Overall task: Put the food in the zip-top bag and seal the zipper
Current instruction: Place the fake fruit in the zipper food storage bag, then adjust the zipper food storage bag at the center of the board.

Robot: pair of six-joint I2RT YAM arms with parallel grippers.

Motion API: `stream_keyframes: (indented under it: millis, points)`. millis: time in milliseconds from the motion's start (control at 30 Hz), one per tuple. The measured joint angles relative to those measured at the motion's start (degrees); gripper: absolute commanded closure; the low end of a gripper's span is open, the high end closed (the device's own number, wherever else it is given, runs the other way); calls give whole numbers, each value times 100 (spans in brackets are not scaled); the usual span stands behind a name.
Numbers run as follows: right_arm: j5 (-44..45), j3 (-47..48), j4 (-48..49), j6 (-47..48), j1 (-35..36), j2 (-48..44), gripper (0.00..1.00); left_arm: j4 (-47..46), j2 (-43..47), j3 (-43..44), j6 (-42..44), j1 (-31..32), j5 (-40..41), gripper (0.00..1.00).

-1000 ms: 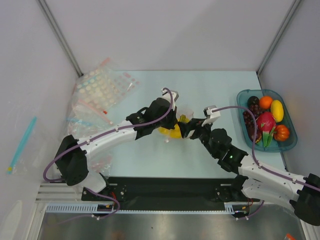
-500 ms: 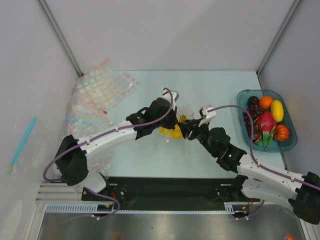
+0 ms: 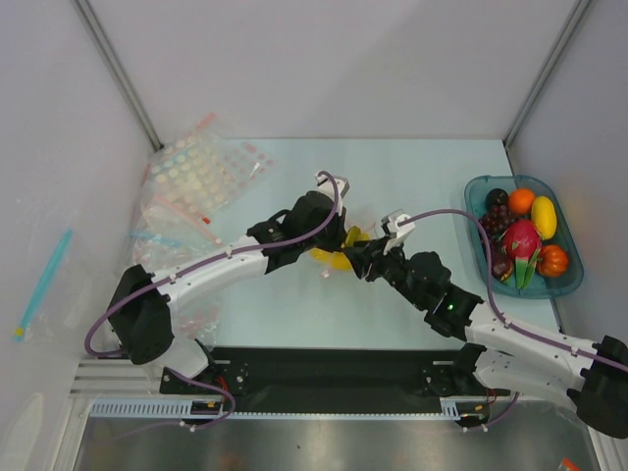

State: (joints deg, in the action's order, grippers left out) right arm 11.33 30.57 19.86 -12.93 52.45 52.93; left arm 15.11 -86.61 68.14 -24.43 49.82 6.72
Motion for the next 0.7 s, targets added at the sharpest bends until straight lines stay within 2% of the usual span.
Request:
stream_keyframes:
  millis: [167, 333, 400, 500, 700]
  points:
    - [437, -2, 17, -50, -4, -131, 58, -2, -11, -2, 13, -9, 15, 100]
    - [579, -131, 210, -173, -256, -518, 48, -13, -120, -9, 52, 7, 13, 100]
    - [459, -149, 238, -249, -479, -590, 40, -13, -157, -13, 57, 31, 13, 100]
    - [227, -153, 232, -345, -782, -581, 34, -17, -164, -20, 94, 72, 13, 100]
    - [-494, -153, 227, -426, -1193, -348, 30, -63, -164, -22, 197, 216, -42, 100]
